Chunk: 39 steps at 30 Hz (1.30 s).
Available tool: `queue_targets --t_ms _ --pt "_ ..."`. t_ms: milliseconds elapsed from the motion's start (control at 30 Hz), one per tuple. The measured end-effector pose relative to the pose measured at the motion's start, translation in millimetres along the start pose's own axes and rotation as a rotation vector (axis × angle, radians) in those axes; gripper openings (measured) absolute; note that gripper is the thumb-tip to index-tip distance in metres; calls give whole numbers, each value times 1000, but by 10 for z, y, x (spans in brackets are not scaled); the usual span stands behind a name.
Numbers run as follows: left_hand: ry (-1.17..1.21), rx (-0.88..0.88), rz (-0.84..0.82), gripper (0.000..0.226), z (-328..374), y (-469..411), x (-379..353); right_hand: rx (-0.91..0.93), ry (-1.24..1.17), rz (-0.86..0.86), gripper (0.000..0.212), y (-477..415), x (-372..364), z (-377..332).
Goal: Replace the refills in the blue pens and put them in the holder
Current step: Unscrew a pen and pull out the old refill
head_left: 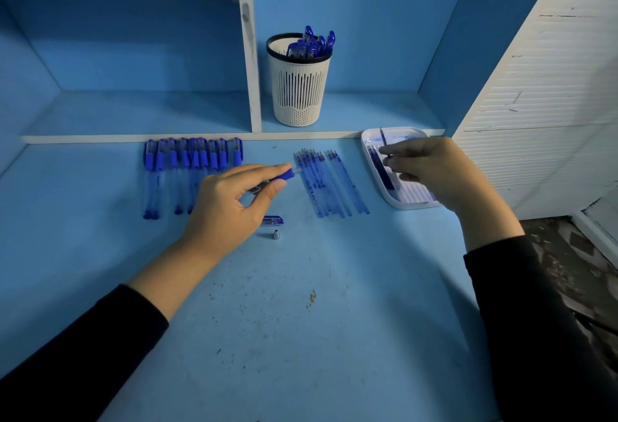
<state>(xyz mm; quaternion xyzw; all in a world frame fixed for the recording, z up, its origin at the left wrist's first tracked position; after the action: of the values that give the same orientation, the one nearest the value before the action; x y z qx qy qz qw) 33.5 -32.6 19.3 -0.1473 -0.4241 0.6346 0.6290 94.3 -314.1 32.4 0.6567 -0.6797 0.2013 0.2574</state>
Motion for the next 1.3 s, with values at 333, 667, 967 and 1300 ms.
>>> queue_targets --t_ms 333,667,967,1300 --pt "37 7 27 24 3 -3 17 -1 -803 6 16 258 -654 -388" --pt "45 10 23 24 -8 2 18 11 -859 74 14 311 -780 -409" --pt "50 21 35 23 -31 7 23 148 -707 183 12 390 -705 -475" --pt "36 -8 60 22 -9 0 34 446 -314 222 16 592 -871 -630"
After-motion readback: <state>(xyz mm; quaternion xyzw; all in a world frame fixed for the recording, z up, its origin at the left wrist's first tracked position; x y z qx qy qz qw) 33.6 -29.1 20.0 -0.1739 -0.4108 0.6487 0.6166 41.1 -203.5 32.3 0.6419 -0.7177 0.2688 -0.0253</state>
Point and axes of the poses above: each hand's wrist, its own y-axis away from the middle knuckle, its own x-axis out of the back of the hand, z = x × y, the point moved 5 cm from there along -y, towards the middle knuckle, and after that the axes turned 13 degrees about y, right-handed, at the moved point
